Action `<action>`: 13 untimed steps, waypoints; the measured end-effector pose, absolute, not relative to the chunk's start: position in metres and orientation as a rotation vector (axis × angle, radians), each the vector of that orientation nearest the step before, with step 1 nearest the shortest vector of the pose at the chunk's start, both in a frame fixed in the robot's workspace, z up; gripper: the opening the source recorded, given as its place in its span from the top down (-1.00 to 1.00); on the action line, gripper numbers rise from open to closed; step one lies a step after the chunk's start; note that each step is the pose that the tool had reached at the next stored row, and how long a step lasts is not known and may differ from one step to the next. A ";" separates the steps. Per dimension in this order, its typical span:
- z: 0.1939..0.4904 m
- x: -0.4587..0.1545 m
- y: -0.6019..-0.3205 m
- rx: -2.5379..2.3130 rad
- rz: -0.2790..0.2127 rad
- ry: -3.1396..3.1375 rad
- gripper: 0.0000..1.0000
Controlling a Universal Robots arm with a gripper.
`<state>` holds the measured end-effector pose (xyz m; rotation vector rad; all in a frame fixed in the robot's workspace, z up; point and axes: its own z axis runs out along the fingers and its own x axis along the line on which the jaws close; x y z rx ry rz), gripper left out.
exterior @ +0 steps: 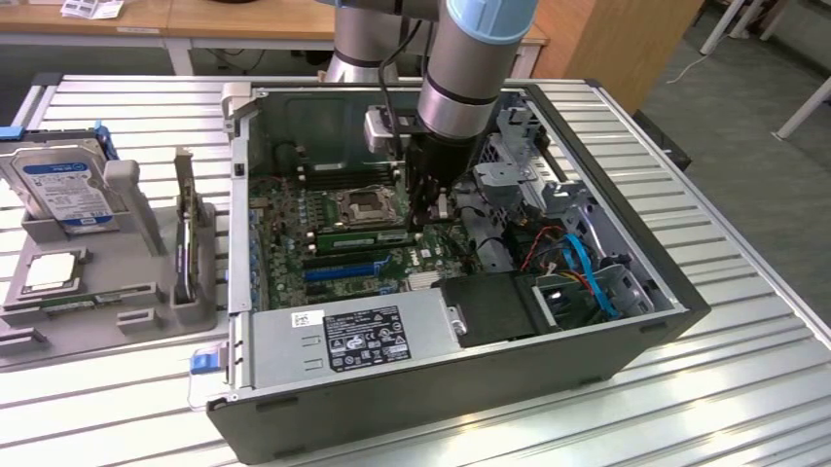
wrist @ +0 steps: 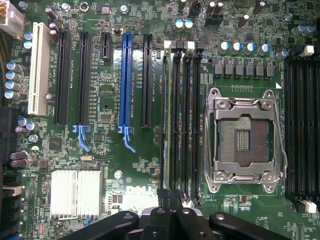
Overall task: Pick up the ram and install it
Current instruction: 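Press down the ram until it locks into place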
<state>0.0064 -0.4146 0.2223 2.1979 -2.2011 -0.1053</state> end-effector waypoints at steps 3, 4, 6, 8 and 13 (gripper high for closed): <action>0.221 0.006 -0.415 2.198 -0.105 -2.201 0.80; 0.221 0.006 -0.415 2.198 -0.105 -2.201 0.80; 0.222 0.006 -0.414 2.198 -0.106 -2.202 0.80; 0.225 0.006 -0.414 2.198 -0.107 -2.202 0.80; 0.232 0.006 -0.415 2.197 -0.107 -2.201 0.80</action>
